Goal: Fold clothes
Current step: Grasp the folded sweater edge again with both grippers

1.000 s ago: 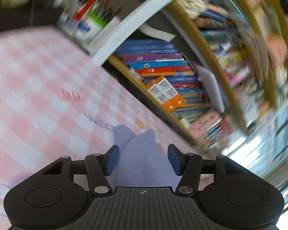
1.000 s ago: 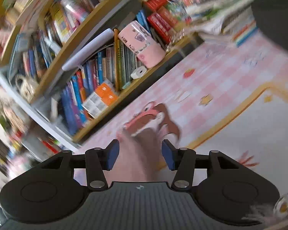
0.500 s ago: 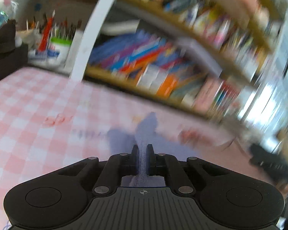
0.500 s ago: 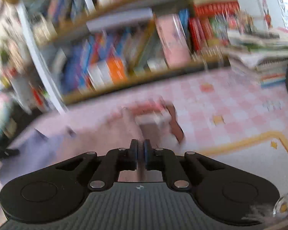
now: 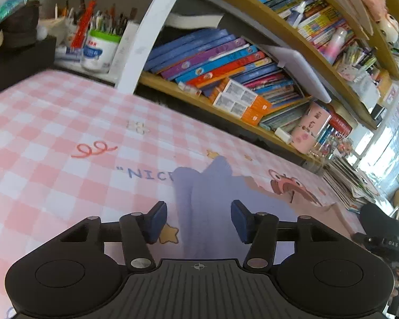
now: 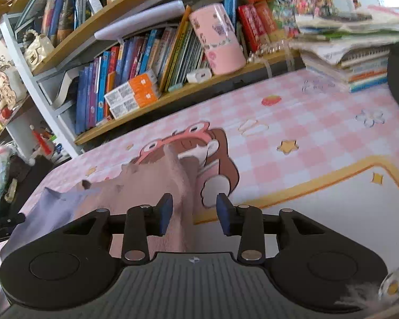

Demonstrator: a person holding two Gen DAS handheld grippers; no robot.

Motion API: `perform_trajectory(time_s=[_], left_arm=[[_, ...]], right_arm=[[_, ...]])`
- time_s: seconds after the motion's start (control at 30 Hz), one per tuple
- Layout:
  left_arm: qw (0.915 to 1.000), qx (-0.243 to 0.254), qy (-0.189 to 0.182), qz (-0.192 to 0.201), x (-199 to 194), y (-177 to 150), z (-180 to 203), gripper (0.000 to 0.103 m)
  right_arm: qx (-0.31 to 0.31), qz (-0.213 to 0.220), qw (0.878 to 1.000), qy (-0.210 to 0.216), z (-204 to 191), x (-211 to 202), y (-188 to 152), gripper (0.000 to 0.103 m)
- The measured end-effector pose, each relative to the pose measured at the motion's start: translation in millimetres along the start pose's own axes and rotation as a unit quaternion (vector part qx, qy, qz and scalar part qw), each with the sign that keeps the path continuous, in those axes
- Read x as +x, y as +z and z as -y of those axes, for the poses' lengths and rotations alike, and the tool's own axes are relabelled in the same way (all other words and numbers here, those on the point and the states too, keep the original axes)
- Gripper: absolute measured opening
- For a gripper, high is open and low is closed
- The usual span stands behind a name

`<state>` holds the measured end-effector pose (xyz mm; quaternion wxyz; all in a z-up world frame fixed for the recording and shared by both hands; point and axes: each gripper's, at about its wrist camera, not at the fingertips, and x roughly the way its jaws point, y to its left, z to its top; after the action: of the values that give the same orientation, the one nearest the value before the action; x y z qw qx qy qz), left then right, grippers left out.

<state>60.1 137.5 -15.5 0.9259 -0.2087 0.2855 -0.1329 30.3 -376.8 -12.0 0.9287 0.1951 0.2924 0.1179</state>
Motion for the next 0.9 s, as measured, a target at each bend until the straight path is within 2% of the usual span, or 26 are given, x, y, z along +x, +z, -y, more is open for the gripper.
perform_trajectory(time_s=[0.13, 0.23, 0.33, 0.4, 0.5, 0.63, 0.73, 0.8, 0.9], left_arm=[[0.9997, -0.008, -0.012, -0.020, 11, -3, 0, 0.049], [0.9991, -0.015, -0.028, -0.029, 15, -5, -1, 0.033], [0.9988, -0.023, -0.035, -0.025, 12, -5, -6, 0.021], [0.9984, -0.039, -0.038, -0.017, 6, -2, -16, 0.020], [0.9988, -0.046, -0.016, -0.004, -7, 2, -32, 0.020], [0.9984, -0.056, 0.009, 0.006, -31, 4, -58, 0.020], [0.9988, -0.046, 0.013, 0.001, -44, 1, -65, 0.025], [0.9991, -0.037, 0.019, 0.003, -50, 1, -66, 0.030], [0.9989, -0.030, 0.025, 0.024, -58, 2, -64, 0.029]], right_arm=[[0.021, -0.018, 0.999, 0.015, 6, 6, -4, 0.034], [0.055, -0.025, 0.997, 0.045, 11, 8, -7, 0.015], [0.059, -0.025, 0.997, 0.047, 3, 9, -10, 0.013], [0.061, -0.029, 0.996, 0.054, -2, 9, -11, 0.013], [0.066, -0.047, 0.993, 0.085, -16, 14, -18, 0.013], [0.025, -0.064, 0.992, 0.108, -49, 22, -29, 0.014], [-0.010, -0.069, 0.992, 0.102, -66, 24, -30, 0.018], [-0.024, -0.062, 0.994, 0.086, -69, 21, -26, 0.037], [-0.027, -0.045, 0.996, 0.075, -68, 17, -20, 0.034]])
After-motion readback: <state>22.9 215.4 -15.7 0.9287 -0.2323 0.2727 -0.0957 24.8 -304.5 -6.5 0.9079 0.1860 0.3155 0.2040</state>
